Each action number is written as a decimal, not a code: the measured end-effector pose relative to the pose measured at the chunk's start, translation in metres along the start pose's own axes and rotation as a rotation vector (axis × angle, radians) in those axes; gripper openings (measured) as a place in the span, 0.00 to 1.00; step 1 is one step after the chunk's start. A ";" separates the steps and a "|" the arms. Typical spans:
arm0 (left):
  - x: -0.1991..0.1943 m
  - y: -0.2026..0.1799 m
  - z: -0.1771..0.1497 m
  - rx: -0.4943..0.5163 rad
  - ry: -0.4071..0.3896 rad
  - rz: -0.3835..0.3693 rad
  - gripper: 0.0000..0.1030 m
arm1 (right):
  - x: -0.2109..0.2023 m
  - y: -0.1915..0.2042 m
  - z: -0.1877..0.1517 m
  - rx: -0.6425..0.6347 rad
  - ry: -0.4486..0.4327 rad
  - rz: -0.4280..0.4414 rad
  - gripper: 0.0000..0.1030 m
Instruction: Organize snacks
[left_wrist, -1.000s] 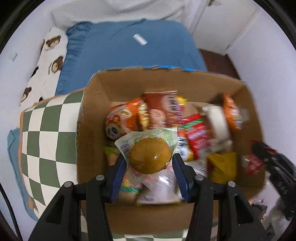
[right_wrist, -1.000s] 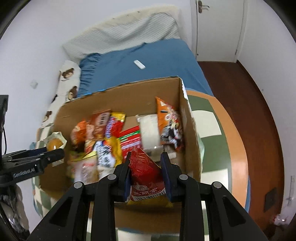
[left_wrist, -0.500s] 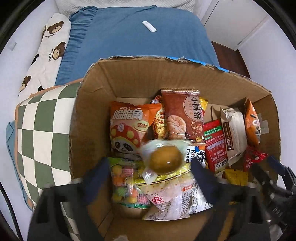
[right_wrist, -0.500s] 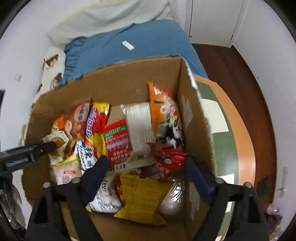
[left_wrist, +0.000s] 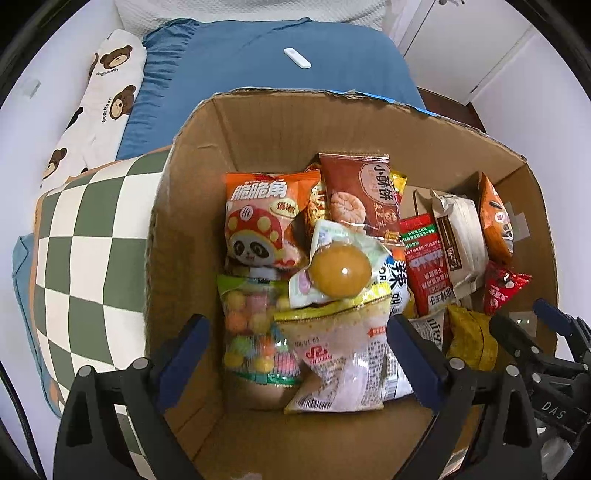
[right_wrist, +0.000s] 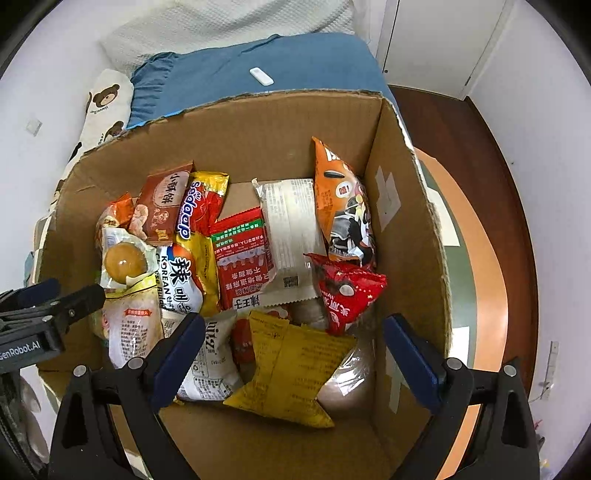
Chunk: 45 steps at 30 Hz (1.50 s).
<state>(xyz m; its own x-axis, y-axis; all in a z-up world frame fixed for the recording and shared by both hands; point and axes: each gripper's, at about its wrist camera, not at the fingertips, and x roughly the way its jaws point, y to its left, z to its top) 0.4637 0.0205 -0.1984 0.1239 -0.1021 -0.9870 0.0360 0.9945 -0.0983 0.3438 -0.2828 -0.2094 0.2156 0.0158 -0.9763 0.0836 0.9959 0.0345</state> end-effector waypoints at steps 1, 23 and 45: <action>-0.003 0.000 -0.002 0.001 -0.007 -0.001 0.95 | -0.003 -0.001 -0.001 0.000 -0.006 0.001 0.96; -0.144 -0.025 -0.126 0.027 -0.404 0.042 0.95 | -0.141 -0.001 -0.095 -0.031 -0.335 0.025 0.96; -0.253 -0.028 -0.273 0.047 -0.629 0.043 0.95 | -0.291 0.009 -0.258 -0.059 -0.626 0.078 0.98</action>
<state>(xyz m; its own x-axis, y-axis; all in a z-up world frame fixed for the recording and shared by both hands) 0.1609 0.0253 0.0190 0.6854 -0.0705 -0.7248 0.0602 0.9974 -0.0401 0.0311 -0.2557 0.0201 0.7489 0.0514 -0.6607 -0.0055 0.9974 0.0714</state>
